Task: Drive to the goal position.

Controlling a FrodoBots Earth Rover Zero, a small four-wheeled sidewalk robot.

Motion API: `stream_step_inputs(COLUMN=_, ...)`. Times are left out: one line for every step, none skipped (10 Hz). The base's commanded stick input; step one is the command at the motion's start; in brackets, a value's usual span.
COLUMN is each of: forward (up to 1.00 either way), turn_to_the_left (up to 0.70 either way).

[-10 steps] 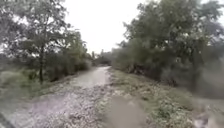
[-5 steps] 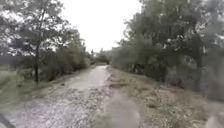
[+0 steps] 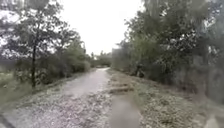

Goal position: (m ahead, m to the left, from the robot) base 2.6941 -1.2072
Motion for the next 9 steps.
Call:
stream_step_inputs(forward=0.30, turn_to_the_left=0.00)
stream_step_inputs(forward=0.30, turn_to_the_left=0.00)
stream_step_inputs(forward=0.30, turn_to_the_left=0.00)
stream_step_inputs(forward=0.30, turn_to_the_left=0.00)
stream_step_inputs(forward=0.30, turn_to_the_left=0.56)
stream_step_inputs(forward=0.30, turn_to_the_left=0.36)
stream_step_inputs(forward=0.30, turn_to_the_left=0.16)
stream_step_inputs(forward=0.30, turn_to_the_left=0.00)
stream_step_inputs(forward=0.30, turn_to_the_left=0.00)
